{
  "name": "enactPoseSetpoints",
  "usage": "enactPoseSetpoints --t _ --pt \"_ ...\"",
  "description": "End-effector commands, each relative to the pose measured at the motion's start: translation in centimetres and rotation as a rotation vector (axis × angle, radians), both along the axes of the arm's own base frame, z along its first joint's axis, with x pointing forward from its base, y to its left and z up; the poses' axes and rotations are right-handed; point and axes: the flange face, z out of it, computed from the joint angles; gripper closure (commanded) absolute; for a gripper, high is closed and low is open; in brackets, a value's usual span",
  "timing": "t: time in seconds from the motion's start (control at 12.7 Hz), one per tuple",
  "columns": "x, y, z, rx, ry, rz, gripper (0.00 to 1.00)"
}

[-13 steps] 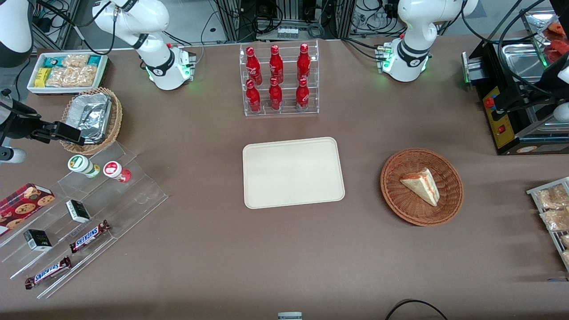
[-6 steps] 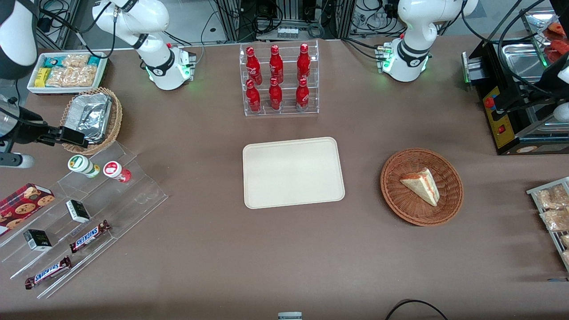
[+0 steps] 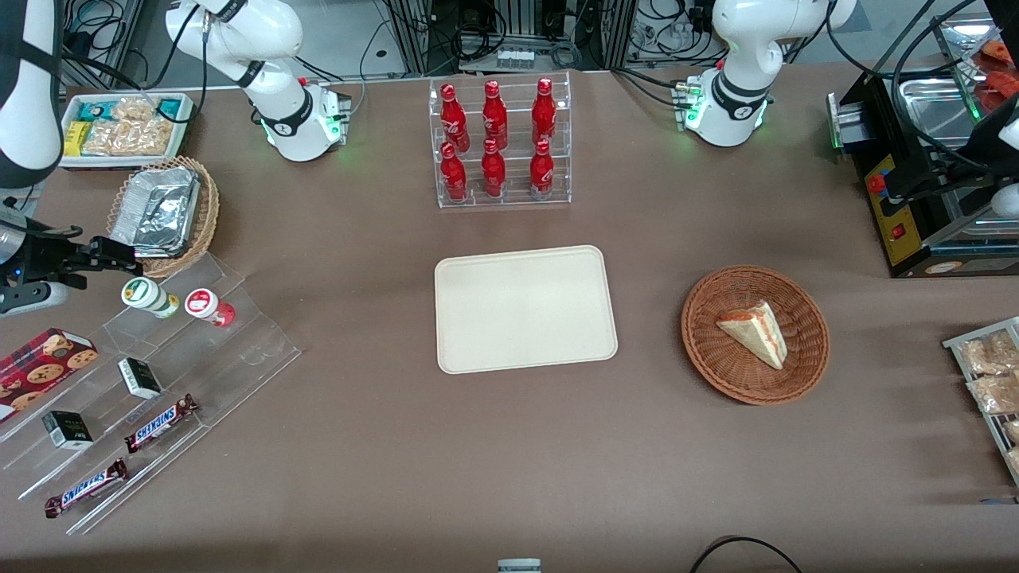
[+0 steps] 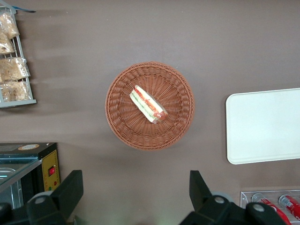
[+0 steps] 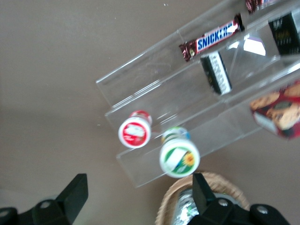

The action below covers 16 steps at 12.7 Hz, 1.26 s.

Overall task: Place green gum on tray
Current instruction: 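Move the right gripper down over the green-and-white gum bottle on the stand, then close the right gripper around the green-and-white gum bottle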

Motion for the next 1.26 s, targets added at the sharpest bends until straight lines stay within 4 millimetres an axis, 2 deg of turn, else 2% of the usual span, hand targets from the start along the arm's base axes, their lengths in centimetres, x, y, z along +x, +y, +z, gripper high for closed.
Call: enactPoseSetpoints --t 0.0,0.24,0.63,0.87,1.18 --pt "-1.4 -1.9 -2.5 -0.008 -0.064 0.144 0.01" --pt "-2.7 -2.5 -6.2 -0.022 -0.121 0.237 0.01" --pt "-3.7 -2.2 -9.3 -0.024 -0.136 0.253 0.01" --pt "-4.1 -2.1 -10.4 -0.028 -0.145 0.250 0.01" --pt "-4.7 -2.0 -10.7 -0.029 -0.149 0.248 0.01"
